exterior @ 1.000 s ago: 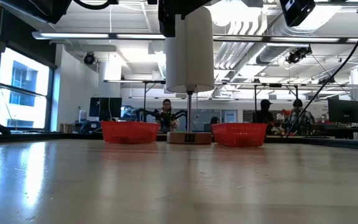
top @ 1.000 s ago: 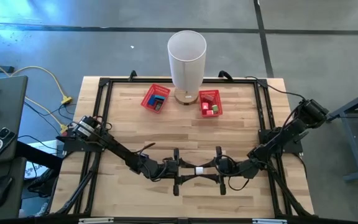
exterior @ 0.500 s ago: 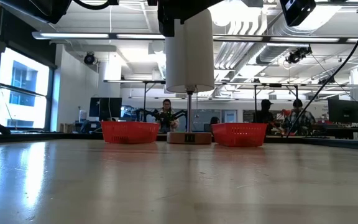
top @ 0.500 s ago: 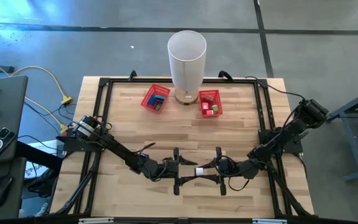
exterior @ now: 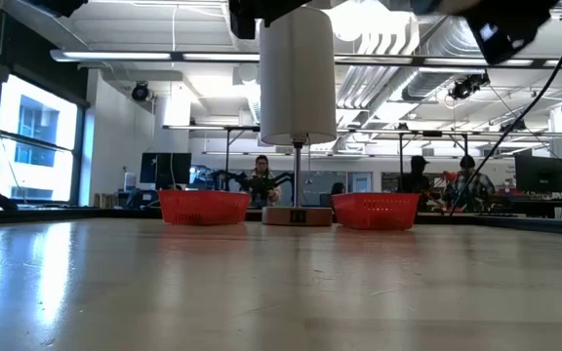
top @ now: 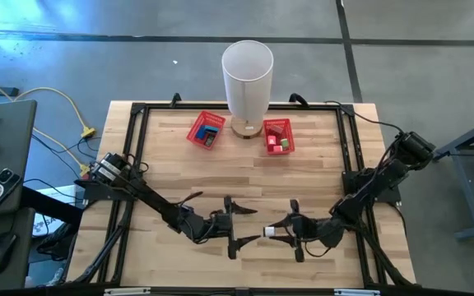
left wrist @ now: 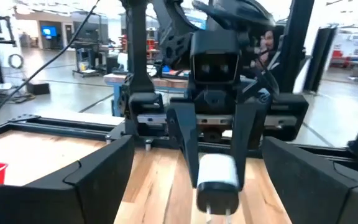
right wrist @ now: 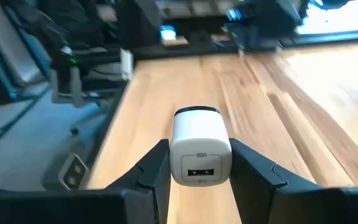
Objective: Sort adapters and digital timers
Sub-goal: Put the white charger adapter into the right red bin
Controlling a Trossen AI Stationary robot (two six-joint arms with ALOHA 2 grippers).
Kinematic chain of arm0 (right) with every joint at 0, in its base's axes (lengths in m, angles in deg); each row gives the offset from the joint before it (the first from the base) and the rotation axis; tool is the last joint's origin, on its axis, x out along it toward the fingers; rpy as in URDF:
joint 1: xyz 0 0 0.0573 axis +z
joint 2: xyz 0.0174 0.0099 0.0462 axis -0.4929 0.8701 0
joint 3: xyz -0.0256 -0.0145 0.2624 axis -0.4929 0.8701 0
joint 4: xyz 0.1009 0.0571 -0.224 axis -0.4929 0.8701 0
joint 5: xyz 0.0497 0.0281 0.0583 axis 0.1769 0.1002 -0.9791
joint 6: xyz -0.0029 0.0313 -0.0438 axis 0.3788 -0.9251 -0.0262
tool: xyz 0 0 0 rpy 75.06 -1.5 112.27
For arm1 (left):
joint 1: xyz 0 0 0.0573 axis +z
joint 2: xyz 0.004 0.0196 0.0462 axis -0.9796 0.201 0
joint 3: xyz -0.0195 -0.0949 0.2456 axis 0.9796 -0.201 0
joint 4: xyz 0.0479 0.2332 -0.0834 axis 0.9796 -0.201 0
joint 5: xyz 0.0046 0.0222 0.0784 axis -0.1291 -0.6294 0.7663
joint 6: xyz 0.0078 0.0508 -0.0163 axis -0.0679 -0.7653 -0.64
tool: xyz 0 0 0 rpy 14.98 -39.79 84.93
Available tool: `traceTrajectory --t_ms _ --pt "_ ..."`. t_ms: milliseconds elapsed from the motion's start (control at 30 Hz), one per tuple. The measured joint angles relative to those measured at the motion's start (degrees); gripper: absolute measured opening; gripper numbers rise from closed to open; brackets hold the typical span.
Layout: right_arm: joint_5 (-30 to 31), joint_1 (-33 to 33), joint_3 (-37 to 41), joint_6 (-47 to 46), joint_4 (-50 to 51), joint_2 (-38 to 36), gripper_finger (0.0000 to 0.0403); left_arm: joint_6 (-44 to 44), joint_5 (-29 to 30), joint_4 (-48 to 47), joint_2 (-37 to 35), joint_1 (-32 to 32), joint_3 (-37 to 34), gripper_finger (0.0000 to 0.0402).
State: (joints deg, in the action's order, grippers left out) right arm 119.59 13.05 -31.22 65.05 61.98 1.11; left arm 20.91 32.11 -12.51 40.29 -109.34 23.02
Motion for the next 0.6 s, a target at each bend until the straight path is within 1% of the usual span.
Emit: traceTrajectory --t_ms 133,233,333,400,500,600 --pt "2.3 0.6 0.0 -5.0 4.8 0.0 0.0119 -0.1 2.7 -0.3 -0.3 0.0 0.0 0.0345" --pt "4.2 0.9 0.0 -8.3 8.9 0.0 0.0119 2.7 3.6 -2.7 -0.3 0.0 0.0 0.0345" --pt "6.6 1.2 0.0 -12.2 13.6 0.0 0.0119 6.3 1.3 -9.3 -0.6 0.5 0.0 0.0345" --pt "8.1 1.4 0.0 -14.7 16.5 0.0 0.0119 9.0 -2.7 -12.8 -0.7 1.2 0.0 0.0345" --pt "10.1 1.3 0.0 -18.1 20.3 -0.8 0.0119 12.0 -6.9 -15.8 -0.7 2.2 0.0 0.0345" --pt "12.5 1.2 0.0 -21.8 26.0 -2.5 0.0119 12.1 -8.6 -17.6 -0.7 2.8 0.0 0.0345"
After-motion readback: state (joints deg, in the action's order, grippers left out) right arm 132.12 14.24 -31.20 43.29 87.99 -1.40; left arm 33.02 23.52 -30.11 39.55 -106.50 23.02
